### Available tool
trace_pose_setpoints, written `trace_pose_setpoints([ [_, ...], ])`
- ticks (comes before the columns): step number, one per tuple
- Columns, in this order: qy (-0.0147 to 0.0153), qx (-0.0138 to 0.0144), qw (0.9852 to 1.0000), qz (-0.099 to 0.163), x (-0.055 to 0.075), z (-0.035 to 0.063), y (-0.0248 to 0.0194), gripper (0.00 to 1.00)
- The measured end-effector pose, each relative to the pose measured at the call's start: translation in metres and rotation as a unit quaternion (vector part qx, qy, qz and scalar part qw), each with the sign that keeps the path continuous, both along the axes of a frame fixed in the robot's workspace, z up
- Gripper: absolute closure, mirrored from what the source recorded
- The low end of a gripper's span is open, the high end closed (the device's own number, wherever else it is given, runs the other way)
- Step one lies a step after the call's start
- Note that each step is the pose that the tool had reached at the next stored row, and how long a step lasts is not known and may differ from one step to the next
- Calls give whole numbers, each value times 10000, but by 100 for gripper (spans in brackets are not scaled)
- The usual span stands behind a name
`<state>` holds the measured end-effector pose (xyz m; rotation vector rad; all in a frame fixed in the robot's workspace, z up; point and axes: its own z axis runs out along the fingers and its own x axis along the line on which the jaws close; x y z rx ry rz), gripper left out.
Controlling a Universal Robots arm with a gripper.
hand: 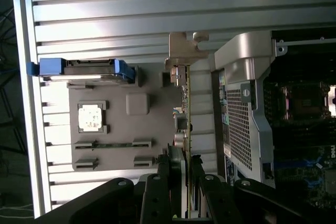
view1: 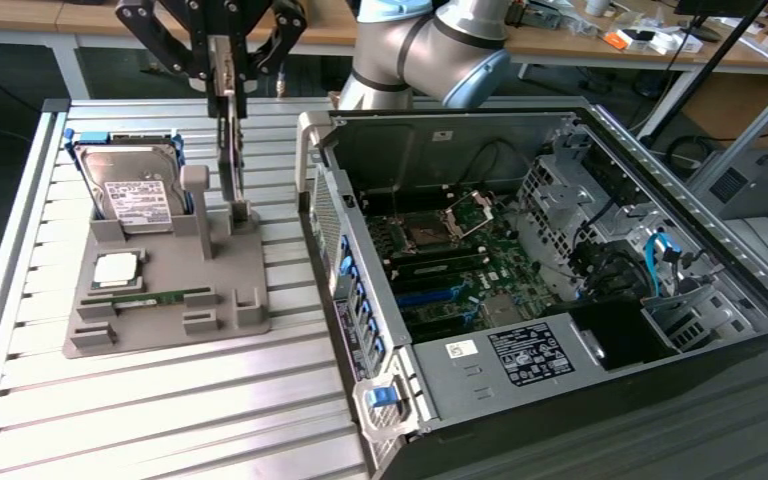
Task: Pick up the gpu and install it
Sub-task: 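Pick up the gpu and move the gpu toward the slot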
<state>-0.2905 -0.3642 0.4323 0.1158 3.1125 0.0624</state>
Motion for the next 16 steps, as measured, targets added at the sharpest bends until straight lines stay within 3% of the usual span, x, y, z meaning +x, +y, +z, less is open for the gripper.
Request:
trace_pose_setpoints([
  [16,0,0,10000,0,82,0,-13,73],
])
